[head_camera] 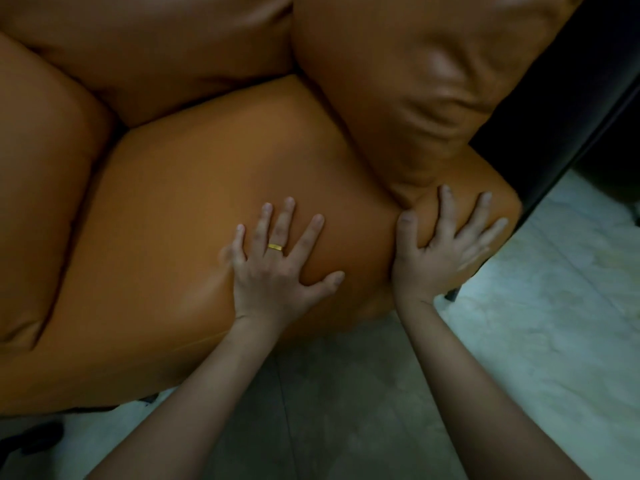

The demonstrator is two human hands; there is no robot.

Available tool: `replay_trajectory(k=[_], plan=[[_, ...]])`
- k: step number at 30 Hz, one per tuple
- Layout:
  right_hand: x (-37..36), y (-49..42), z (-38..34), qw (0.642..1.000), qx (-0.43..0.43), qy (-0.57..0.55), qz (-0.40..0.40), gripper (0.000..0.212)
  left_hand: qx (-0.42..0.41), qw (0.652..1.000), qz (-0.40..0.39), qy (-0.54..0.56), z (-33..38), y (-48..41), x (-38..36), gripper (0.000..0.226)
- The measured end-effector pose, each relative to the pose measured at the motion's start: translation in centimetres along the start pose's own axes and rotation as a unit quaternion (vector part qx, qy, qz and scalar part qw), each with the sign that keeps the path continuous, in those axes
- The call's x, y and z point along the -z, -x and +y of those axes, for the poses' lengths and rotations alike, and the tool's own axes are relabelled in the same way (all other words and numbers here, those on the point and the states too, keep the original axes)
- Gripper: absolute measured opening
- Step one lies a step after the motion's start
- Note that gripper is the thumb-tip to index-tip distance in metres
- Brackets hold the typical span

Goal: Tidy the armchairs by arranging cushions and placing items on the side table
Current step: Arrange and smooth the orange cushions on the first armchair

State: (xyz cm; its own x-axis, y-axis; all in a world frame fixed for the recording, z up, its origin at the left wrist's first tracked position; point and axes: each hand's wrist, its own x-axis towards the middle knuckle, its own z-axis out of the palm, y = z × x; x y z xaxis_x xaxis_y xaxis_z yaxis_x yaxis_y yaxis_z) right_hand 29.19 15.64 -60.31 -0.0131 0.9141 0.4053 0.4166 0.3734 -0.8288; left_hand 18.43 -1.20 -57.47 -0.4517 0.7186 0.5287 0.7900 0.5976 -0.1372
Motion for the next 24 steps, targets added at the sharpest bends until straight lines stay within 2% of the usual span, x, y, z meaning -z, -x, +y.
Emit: replay_trajectory(k=[8,10,13,17,20,22,24], plan=[[2.6,4.0,0.7,0.99,-0.014,-0.074,-0.119,0.065,0.001,1.0,0.003,0.021,-0.1,0.3,0.1,0.076],[3.9,5.7,1.3,0.981,-0.03,-0.064,-0.18,0.068,0.004,1.0,-0.012,0.025,-0.1,0.3,0.2,0.077],[7.0,8.1,2.7,0.952,-0.04,0.015,-0.302,0.072,0.014,0.998,-0.056,0.032,-0.1,0.3,0.9,0.077],[13.5,9.3,2.1,0.867,-0.112,0.146,-0.464,0.075,0.018,0.984,-0.171,0.045,-0.4,-0.1,3.3,0.075],[19.5,7.8,-0.8,0.806,-0.203,0.166,-0.53,0.077,0.021,0.959,-0.281,0.041,-0.4,-1.3,6.8,0.072],[23.8,6.6,-3.4,0.785,-0.238,0.166,-0.547,0.075,0.027,0.916,-0.395,0.069,-0.2,-2.3,9.4,0.068],[28.4,5.9,-6.0,0.773,-0.263,0.162,-0.554,0.073,0.031,0.843,-0.526,0.11,0.0,-3.2,12.5,0.064]])
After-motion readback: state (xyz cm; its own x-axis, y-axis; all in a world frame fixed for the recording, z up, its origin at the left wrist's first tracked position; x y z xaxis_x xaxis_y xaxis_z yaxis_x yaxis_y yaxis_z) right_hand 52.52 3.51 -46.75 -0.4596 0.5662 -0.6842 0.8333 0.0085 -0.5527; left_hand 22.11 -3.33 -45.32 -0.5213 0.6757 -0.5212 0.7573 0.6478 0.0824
